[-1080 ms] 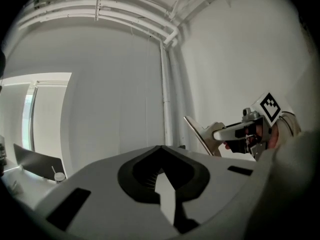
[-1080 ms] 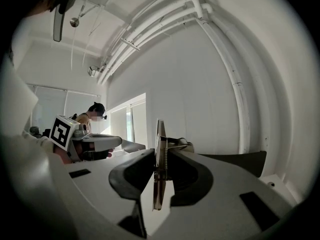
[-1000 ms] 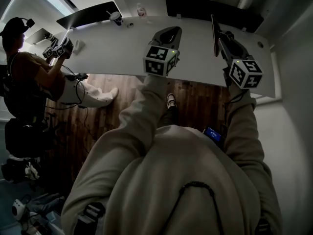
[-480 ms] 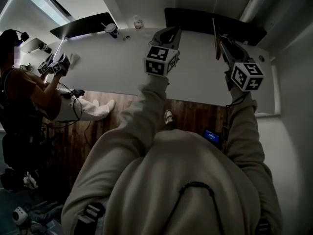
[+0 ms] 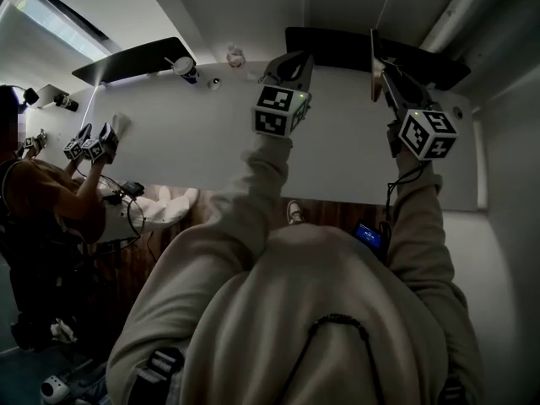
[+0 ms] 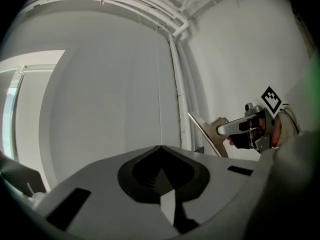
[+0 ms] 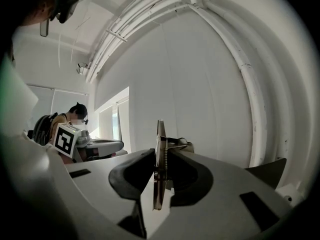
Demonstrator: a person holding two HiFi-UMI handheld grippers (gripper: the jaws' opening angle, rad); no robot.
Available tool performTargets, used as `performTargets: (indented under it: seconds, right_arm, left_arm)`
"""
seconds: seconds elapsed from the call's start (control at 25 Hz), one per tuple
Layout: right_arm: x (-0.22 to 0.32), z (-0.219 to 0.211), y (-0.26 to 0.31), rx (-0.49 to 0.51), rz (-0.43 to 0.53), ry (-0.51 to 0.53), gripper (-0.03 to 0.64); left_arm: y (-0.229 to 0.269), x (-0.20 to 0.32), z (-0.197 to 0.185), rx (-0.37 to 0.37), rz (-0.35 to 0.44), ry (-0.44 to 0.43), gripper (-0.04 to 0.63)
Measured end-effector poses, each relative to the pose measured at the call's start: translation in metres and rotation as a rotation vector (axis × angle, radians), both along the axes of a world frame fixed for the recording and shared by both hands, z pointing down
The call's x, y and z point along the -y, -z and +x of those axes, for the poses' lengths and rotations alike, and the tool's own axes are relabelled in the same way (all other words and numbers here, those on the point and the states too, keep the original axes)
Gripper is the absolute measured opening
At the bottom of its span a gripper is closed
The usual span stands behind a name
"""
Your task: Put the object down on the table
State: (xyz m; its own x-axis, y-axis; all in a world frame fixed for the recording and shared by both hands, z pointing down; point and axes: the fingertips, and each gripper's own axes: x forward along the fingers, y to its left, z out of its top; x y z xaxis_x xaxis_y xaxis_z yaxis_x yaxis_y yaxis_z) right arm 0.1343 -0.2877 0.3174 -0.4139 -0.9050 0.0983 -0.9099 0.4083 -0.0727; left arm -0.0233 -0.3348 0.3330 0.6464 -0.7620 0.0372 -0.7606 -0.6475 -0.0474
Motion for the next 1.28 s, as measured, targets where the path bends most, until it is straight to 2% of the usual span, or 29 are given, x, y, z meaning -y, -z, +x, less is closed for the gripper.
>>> performTargets:
  seconds: [0.12,0.36,0.52,0.8,1.12,1.28]
  right_arm:
    - [0.016,0.001,0.005,0.015,-0.013,-0.009,0.100]
    - [0.056,0.004,-0.006,0.010,0.005,0.003,0.100]
    - [0.079,0.008,0.000,0.003,-0.008,0.006,0.100]
    - [0.095,0.015,-0.018,0.033,-0.051,0.013,0.100]
    - [0.106,0.029,-0.063,0.042,-0.138,0.010,0.100]
    - [0.106,0.033,-0.105,0.042,-0.202,0.012,0.100]
  left_arm:
    - [0.012,0.013,0.003,0.001,0.003,-0.023,0.005]
    - [-0.009,0.045,0.003,0.015,0.009,-0.009,0.005]
    - [-0.020,0.067,-0.005,0.026,-0.034,0.021,0.005]
    - [-0.023,0.089,0.001,0.010,-0.053,0.042,0.005]
    - [-0.077,0.094,0.019,0.027,-0.173,0.018,0.005]
    - [-0.116,0.092,0.023,0.048,-0.243,0.013,0.005]
